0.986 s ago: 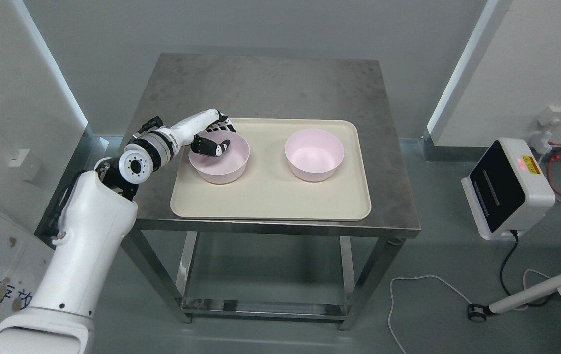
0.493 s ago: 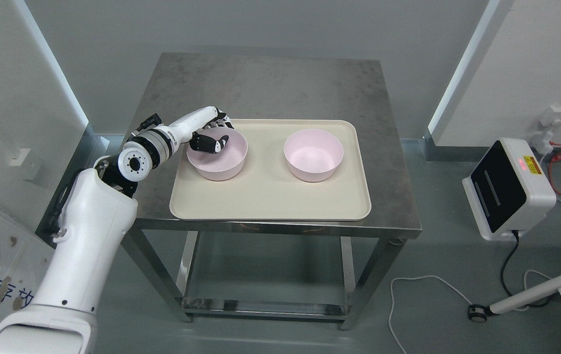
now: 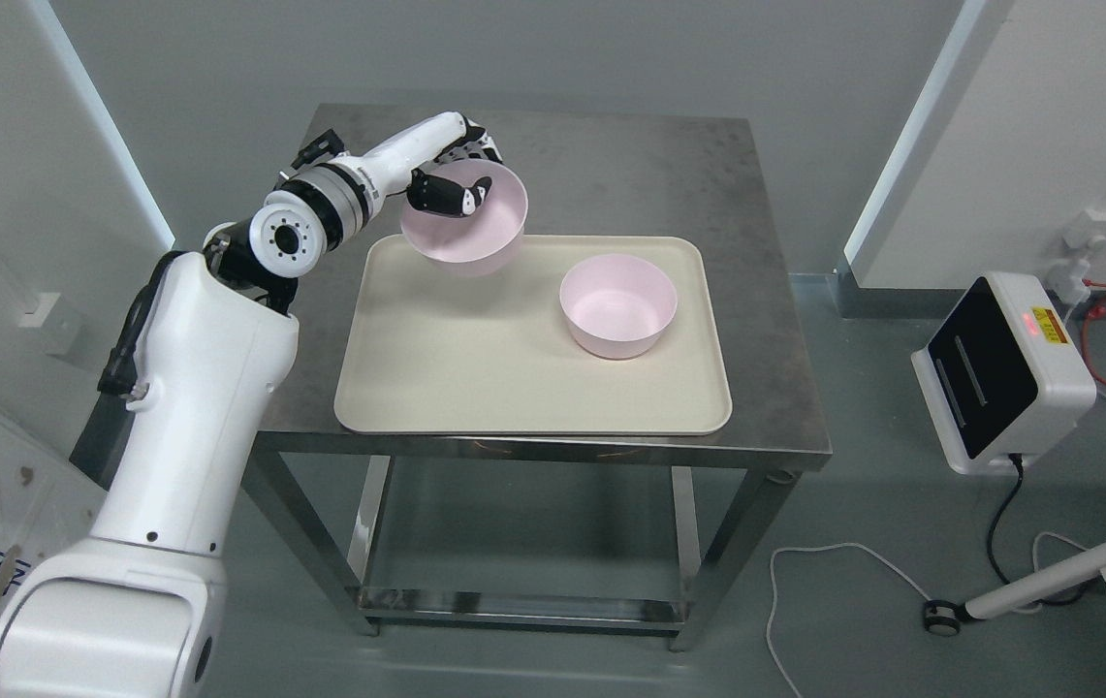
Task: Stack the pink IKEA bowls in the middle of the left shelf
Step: 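Carry the bowl over the other pink bowl and lower it inside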
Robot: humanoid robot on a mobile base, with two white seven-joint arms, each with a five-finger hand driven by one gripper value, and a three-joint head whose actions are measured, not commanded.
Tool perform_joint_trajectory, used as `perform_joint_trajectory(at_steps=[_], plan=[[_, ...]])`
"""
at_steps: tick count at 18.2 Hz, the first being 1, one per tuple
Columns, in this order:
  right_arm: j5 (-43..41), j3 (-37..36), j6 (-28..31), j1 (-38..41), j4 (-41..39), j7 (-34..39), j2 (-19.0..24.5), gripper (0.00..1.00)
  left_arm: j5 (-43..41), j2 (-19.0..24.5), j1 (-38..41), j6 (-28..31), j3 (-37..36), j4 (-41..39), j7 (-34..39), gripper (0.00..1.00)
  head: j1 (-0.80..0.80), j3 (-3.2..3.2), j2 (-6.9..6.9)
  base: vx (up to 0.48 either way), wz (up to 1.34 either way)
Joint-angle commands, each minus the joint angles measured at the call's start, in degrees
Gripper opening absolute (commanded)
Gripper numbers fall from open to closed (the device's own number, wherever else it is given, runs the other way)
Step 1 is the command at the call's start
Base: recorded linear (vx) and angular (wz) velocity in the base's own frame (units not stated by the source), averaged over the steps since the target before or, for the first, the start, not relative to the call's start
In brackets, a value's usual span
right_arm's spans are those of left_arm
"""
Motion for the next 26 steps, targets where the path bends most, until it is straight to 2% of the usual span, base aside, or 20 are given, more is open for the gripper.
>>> perform_joint_trajectory(at_steps=[1,3,6,10,16,22,24,26], plan=[[0.4,-0.5,0.0,0.0,0.0,0.0,-1.0,1.00,0.5,-3.0,-4.7,0.2,-20.4,-2.3,-0.1,0.02,0.00,0.00,0.00,0.000,0.00],[0.4,-0.5,0.0,0.0,0.0,0.0,-1.0,1.00,1.8,-3.0,-4.7,0.2,-29.2,-0.1,0.5,0.02,0.00,0.00,0.00,0.000,0.00],[0.4,-0.5,0.0,0.0,0.0,0.0,-1.0,1.00,2.1,-3.0,-4.8,0.3,-33.8,4.8,5.2,0.02,0.00,0.00,0.00,0.000,0.00],[0.4,-0.5,0.0,0.0,0.0,0.0,-1.0,1.00,3.1,-3.0,-5.7,0.4,-31.6,9.3,9.4,0.02,0.00,0.00,0.00,0.000,0.00],[0.4,-0.6,0.0,0.0,0.0,0.0,-1.0,1.00,8.9,-3.0,-5.9,2.8,-30.3,10.6,9.4,0.03,0.00,0.00,0.00,0.000,0.00],[0.4,-0.5,0.0,0.0,0.0,0.0,-1.0,1.00,10.0,-3.0,-6.8,3.1,-27.6,10.8,9.5,0.04,0.00,0.00,0.00,0.000,0.00],[0.4,-0.6,0.0,0.0,0.0,0.0,-1.0,1.00,10.3,-3.0,-6.8,3.1,-26.8,10.8,9.6,0.10,0.00,0.00,0.00,0.000,0.00],[0.4,-0.5,0.0,0.0,0.0,0.0,-1.0,1.00,10.9,-3.0,-6.8,3.0,-26.7,10.9,9.6,0.33,0.00,0.00,0.00,0.000,0.00]])
